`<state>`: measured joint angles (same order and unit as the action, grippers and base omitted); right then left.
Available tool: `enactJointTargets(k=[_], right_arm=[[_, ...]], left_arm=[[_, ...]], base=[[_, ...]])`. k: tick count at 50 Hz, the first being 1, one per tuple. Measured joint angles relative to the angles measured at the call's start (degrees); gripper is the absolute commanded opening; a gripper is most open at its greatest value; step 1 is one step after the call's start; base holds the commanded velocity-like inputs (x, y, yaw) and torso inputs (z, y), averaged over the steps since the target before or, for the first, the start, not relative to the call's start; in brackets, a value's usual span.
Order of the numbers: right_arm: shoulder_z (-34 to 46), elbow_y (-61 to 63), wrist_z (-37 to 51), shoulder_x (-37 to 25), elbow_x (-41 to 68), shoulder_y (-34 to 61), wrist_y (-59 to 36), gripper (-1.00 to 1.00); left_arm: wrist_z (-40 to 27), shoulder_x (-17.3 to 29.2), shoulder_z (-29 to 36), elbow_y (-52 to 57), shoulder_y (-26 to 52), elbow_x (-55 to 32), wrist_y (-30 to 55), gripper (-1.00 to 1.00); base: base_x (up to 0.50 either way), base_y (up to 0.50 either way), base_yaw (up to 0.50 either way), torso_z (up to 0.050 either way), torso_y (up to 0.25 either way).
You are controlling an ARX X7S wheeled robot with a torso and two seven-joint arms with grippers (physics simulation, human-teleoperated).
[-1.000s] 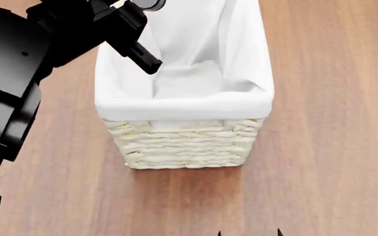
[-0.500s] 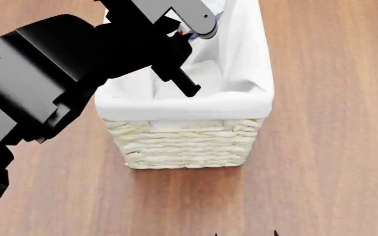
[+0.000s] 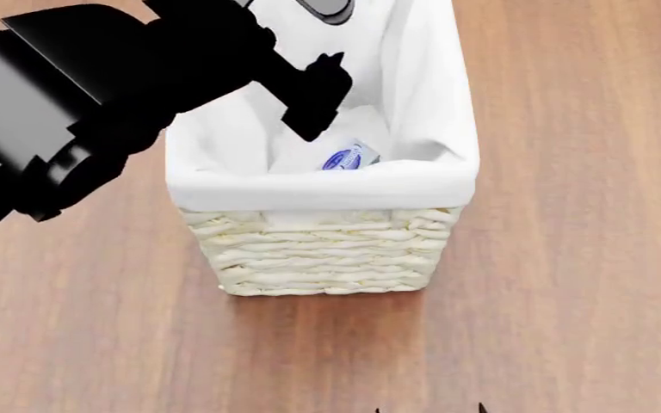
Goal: Pick up the cream cheese box, and put it in the basket.
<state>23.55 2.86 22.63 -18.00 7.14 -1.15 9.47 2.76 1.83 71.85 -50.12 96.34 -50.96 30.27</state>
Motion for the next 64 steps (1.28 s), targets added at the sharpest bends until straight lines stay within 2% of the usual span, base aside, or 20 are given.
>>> enactJointTargets(k=[9, 21, 28, 36, 47, 57, 64], right_arm=[[0.0, -0.4, 0.1, 0.0, 0.3, 0.3, 0.1, 1.00], [-2.2, 2.7, 0.9, -1.1, 2.8, -0.1, -0.6, 1.00], [-4.7, 9.9, 3.2, -3.1, 3.9, 0.1, -4.5, 1.00], [-8.6, 23.0, 7.1, -5.9, 6.4, 4.1, -15.6, 1.00], [-14.4, 39.3, 13.2, -8.6, 13.6, 17.8, -37.2, 1.00], [-19.6, 49.3, 18.8, -10.0, 22.7, 31.7, -54.6, 1.00], [-19.4, 53.2, 28.6, -15.4, 34.3, 40.3, -58.4, 1.00]], left_arm=[[-4.5, 4.6, 0.1, 7.7, 1.1, -4.2, 1.0, 1.00], [-14.3, 16.4, -3.0, 28.6, 0.8, -10.1, 3.4, 1.00], [-18.7, 22.3, -5.0, 38.6, -0.6, -12.3, 2.9, 1.00], [-21.7, 26.8, -6.9, 44.9, -3.3, -13.4, 0.6, 1.00], [-29.1, 33.5, -10.0, 57.0, -7.6, -14.3, -3.3, 1.00], [-43.8, 39.7, -14.7, 68.4, -10.6, -16.5, -5.5, 1.00], [-53.0, 43.3, -17.6, 75.6, -11.8, -18.6, -6.5, 1.00]], base=[[0.00, 0.00, 0.00, 0.000, 0.000], [0.00, 0.00, 0.00, 0.000, 0.000], [0.00, 0.00, 0.00, 0.000, 0.000], [0.00, 0.00, 0.00, 0.000, 0.000], [0.00, 0.00, 0.00, 0.000, 0.000], [0.00, 0.00, 0.00, 0.000, 0.000], [0.00, 0.00, 0.00, 0.000, 0.000]])
